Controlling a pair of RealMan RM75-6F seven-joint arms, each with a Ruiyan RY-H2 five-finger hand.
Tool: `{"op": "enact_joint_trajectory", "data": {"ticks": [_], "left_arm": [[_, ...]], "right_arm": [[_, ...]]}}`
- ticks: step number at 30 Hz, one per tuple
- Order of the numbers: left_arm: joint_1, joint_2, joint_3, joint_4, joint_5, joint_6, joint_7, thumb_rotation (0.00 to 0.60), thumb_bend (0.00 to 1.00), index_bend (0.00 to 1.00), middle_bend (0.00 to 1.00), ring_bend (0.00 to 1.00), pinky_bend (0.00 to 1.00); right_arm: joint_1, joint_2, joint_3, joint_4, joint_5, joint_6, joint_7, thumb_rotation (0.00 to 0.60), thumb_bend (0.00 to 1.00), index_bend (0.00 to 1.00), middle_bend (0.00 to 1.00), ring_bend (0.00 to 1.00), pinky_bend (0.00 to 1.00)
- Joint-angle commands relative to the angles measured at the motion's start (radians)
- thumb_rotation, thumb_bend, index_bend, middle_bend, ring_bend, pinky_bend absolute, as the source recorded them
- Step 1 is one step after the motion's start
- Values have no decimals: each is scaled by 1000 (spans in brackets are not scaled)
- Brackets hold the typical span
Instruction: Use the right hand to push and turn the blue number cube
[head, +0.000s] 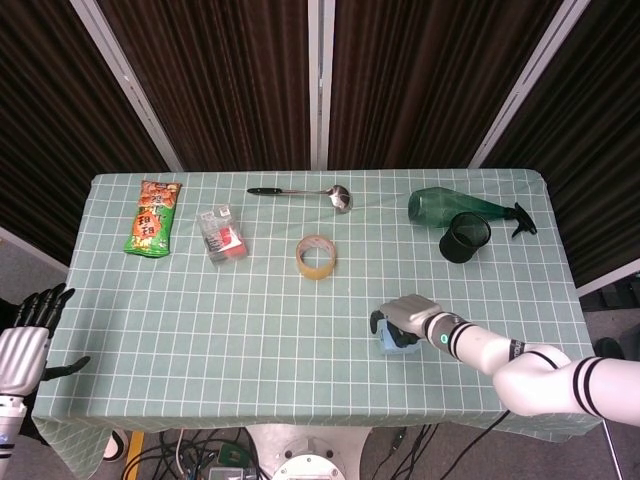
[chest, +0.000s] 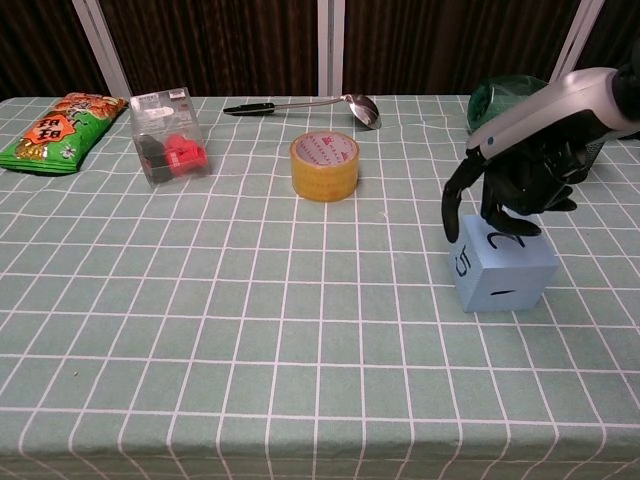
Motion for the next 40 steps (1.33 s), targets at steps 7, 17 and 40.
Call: {"op": "enact_joint_trajectory", "data": {"ticks": [7, 17, 40], "left_arm": [[-1, 7, -5, -15, 2, 7, 10, 600, 0, 46, 0, 0, 5], [8, -1, -21, -85, 4, 52, 85, 600, 0, 46, 0, 0, 5], [6, 6, -13, -124, 17, 49, 164, 600, 0, 46, 0, 0, 5]], "right_arm": [[-316, 178, -56, -160, -193, 434, -144, 600, 1000, 227, 1000, 838, 709], [-849, 95, -118, 19, -490, 1037, -192, 600, 760, 233, 753, 589, 615], [-1295, -340, 110, 628, -598, 1387, -65, 600, 0, 0, 0, 0, 0]]}}
